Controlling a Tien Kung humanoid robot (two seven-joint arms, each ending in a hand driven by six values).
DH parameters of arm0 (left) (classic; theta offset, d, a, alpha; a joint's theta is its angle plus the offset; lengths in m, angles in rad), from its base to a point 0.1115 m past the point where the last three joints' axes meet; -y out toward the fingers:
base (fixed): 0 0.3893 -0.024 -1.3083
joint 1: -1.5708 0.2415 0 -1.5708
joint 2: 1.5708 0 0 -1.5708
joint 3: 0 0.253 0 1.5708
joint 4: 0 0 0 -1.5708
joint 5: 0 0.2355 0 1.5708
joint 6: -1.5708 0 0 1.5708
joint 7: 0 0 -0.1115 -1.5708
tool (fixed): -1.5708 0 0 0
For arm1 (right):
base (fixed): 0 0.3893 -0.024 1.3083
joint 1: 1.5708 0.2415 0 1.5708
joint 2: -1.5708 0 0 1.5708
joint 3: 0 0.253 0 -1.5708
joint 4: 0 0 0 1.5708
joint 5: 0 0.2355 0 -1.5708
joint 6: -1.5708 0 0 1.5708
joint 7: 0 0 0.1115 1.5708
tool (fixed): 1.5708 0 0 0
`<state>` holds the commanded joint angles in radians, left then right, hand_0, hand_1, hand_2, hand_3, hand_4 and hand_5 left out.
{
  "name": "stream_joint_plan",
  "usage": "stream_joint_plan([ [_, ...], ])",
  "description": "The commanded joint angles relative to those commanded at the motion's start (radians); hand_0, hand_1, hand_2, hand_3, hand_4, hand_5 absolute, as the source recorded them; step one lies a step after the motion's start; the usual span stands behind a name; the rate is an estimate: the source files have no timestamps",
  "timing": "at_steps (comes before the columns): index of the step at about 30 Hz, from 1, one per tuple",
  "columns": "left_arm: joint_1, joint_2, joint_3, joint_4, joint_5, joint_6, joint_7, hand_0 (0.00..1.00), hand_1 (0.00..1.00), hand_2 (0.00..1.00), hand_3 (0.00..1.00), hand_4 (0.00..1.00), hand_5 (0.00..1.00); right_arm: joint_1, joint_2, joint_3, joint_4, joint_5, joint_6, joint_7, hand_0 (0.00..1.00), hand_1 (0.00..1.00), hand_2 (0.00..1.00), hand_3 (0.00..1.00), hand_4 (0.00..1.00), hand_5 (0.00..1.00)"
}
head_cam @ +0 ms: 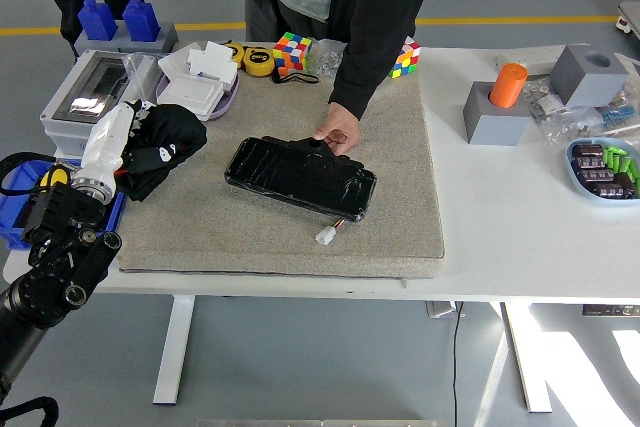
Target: Pick the rag up,wipe the panel,place it on the desk
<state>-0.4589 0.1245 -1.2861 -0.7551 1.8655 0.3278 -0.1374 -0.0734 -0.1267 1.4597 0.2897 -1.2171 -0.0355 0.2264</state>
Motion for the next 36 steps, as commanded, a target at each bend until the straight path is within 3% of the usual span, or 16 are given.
stream_joint_plan([
  [1,0.003,-0.001,0.0,0.004,-0.005,-0.004,0.0,0.418,0.546,0.555,0.576,0.857,0.067,0.0,0.0,0.0,0.0,0.0,0.0,0.0,0.591,0.597,0.524,0.525,0.886,0.349],
  [6,0.018,-0.007,0.009,0.013,-0.021,-0.024,-0.002,0.418,0.546,0.555,0.576,0.857,0.067,0.002,-0.001,-0.002,0.001,0.003,0.0,0.0,0.591,0.597,0.524,0.525,0.886,0.349],
  [7,0.019,-0.009,0.01,0.013,-0.019,-0.025,-0.003,0.666,0.745,0.761,0.742,0.996,0.351,0.002,-0.001,-0.002,0.002,0.003,0.0,0.0,0.592,0.596,0.523,0.525,0.886,0.348],
  [12,0.027,-0.015,0.011,0.006,-0.014,-0.017,-0.018,0.666,0.745,0.761,0.742,0.996,0.351,0.0,-0.001,-0.004,0.001,0.002,0.001,0.0,0.592,0.596,0.523,0.525,0.886,0.348],
  [13,0.029,-0.016,0.009,0.004,-0.011,-0.015,-0.018,0.856,0.92,0.941,0.912,0.998,0.558,-0.001,-0.001,-0.005,0.001,0.002,0.001,0.0,0.593,0.596,0.524,0.525,0.885,0.348],
  [18,0.027,-0.014,0.0,-0.002,-0.001,-0.015,-0.015,0.856,0.92,0.941,0.912,0.998,0.558,0.0,-0.001,-0.004,0.0,0.002,0.001,0.0,0.593,0.596,0.524,0.525,0.885,0.348],
  [19,0.029,-0.014,-0.005,-0.006,0.0,-0.015,-0.015,0.941,0.994,0.998,0.998,0.998,0.619,0.001,-0.002,-0.005,0.0,0.002,0.001,0.0,0.591,0.598,0.524,0.525,0.885,0.347],
  [21,0.034,-0.014,-0.02,-0.017,0.0,-0.018,-0.014,0.941,0.994,0.998,0.998,0.998,0.619,0.002,-0.002,-0.007,0.001,0.004,0.002,0.0,0.591,0.598,0.524,0.525,0.885,0.347],
  [24,0.054,-0.01,-0.051,-0.063,-0.035,-0.046,-0.009,0.941,0.994,0.998,0.998,0.998,0.619,0.002,-0.003,-0.008,0.0,0.004,0.002,0.0,0.591,0.598,0.524,0.525,0.885,0.347],
  [25,0.061,-0.009,-0.061,-0.079,-0.055,-0.053,-0.017,0.954,0.998,0.998,0.998,0.998,0.883,0.002,-0.003,-0.008,0.0,0.004,0.002,0.0,0.591,0.599,0.524,0.525,0.885,0.347],
  [30,0.106,-0.009,-0.112,-0.173,-0.225,-0.071,-0.12,0.954,0.998,0.998,0.998,0.998,0.883,0.0,-0.004,-0.008,-0.002,0.001,0.002,-0.001,0.591,0.599,0.524,0.525,0.885,0.347],
  [31,0.116,-0.012,-0.125,-0.19,-0.264,-0.062,-0.154,0.743,0.805,0.813,0.803,0.998,0.56,0.0,-0.004,-0.008,-0.003,0.0,0.002,-0.001,0.59,0.596,0.524,0.526,0.886,0.346],
  [36,0.154,-0.03,-0.174,-0.234,-0.432,-0.002,-0.268,0.743,0.805,0.813,0.803,0.998,0.56,0.004,-0.004,0.006,-0.015,-0.011,0.003,-0.002,0.59,0.596,0.524,0.526,0.886,0.346],
])
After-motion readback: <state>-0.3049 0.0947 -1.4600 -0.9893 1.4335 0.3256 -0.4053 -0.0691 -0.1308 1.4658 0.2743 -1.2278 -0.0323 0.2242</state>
